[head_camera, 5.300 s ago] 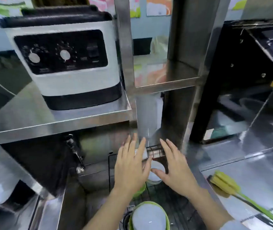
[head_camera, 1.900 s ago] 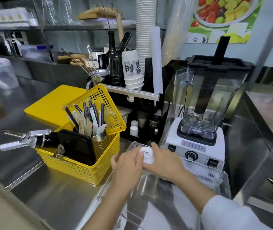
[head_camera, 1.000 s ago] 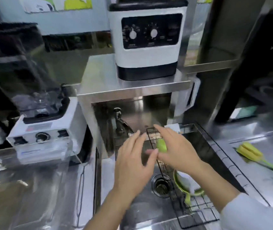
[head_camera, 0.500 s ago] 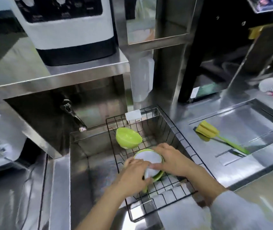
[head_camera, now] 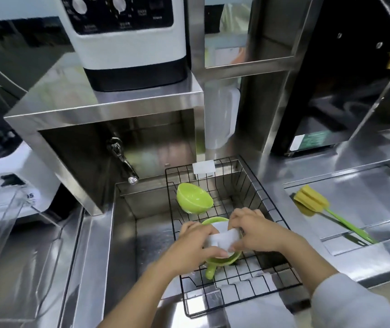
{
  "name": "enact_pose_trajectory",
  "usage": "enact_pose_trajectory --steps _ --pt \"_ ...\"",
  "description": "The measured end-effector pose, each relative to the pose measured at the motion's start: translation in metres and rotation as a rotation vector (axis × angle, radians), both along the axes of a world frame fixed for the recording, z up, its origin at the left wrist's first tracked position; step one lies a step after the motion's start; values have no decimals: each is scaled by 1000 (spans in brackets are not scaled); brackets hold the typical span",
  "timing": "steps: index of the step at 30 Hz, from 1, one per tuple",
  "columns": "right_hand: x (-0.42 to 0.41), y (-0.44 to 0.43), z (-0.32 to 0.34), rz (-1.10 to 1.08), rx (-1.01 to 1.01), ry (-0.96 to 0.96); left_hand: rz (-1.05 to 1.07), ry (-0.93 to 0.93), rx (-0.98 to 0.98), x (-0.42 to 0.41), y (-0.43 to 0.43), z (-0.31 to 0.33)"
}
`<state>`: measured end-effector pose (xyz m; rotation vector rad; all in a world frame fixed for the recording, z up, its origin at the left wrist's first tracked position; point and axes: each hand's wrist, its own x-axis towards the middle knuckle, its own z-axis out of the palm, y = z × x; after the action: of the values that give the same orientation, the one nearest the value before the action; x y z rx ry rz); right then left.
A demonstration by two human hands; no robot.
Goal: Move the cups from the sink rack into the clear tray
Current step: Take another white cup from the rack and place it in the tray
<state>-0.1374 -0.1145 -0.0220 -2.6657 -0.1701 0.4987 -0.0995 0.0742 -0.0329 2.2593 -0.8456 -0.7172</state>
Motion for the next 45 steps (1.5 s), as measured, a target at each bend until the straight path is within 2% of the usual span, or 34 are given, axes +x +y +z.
enact_pose_trajectory --steps 6,10,12,17,26,32,37,41,45 --pt "8 15 48 -52 379 -67 214 128 -479 4 16 40" --pt "14 42 72 -73 554 -146 407 211 -740 6 43 64" --pt "17 60 81 -64 589 -221 513 243 -818 7 61 74" --pt "25 120 100 59 626 -337 755 488 -1094 13 110 95" --pt "57 231 101 320 546 -508 919 640 -1413 13 212 118" --pt "76 301 100 349 608 -586 1022 517 -1378 20 276 123" --pt "91 349 99 328 570 -560 1103 207 -1081 27 316 118" --pt "105 372 98 303 462 -544 1035 120 -952 37 337 113" --pt "113 384 96 209 501 -479 954 -87 -760 49 345 112"
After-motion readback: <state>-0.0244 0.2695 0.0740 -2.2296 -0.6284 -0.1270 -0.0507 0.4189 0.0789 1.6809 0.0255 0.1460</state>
